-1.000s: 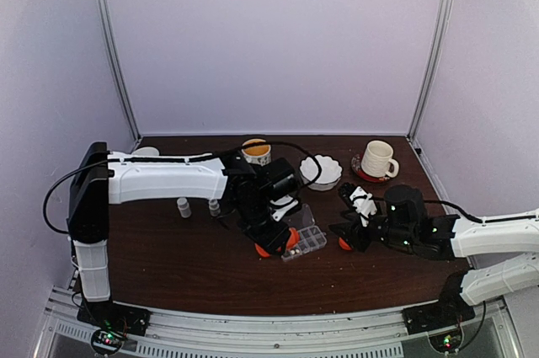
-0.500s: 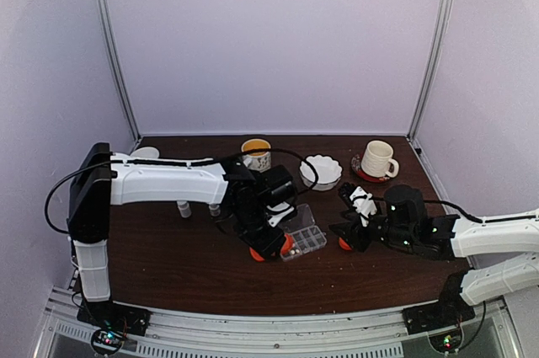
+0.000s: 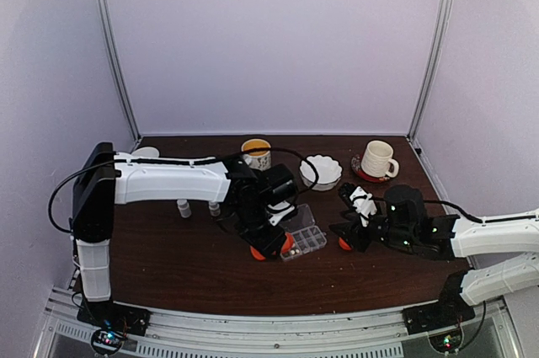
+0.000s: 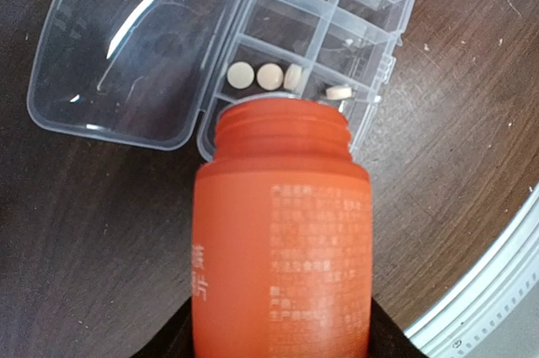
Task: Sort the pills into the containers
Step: Pour the pill into the compartment of the pill container.
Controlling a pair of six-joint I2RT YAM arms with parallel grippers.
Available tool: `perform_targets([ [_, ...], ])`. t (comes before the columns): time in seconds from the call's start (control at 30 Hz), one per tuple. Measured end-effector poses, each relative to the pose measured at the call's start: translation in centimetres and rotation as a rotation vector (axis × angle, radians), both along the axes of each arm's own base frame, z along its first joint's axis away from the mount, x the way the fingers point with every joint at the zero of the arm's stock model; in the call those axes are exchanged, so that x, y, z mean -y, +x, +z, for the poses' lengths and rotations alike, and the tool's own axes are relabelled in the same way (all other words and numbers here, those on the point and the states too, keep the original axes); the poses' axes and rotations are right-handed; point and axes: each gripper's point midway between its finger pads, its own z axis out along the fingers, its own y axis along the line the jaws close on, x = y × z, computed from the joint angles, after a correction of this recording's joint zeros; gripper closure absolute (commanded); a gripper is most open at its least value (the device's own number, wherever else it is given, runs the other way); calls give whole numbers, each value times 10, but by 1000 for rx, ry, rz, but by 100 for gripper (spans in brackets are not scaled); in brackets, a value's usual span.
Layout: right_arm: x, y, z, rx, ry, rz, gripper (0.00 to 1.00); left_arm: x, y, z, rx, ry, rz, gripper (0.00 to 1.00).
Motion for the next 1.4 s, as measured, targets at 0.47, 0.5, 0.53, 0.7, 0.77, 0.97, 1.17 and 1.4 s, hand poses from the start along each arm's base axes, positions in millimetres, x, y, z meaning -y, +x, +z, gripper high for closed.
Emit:
perform_targets([
  [0.47,-1,-1,-1,-2,-3,4,50,5,9,33,57,-43,4,100],
  [0.5,-1,-2,-1,-3,-3,5,50,5,8,30,54,-45,3,100],
  [0.53,-1,-2,-1,-4,-4,5,50,4,7,26,50,-44,2,100],
  [0.7,-1,-2,-1,-4,-4,6,50,-8,-3,2,4,12,-2,100],
  [0.77,-1,-2,-1,-4,-4,6,50,-9,-2,3,5,19,-1,100],
  [0.97,-1,-2,-1,-4,-5,6,50,3,8,32,57,-40,2,100],
  [1.17,-1,-2,-1,-4,-5,6,50,8,5,27,50,-85,-3,100],
  [1.4,-1,-2,-1,-4,-5,6,50,3,-4,-1,-3,-49,-6,100],
])
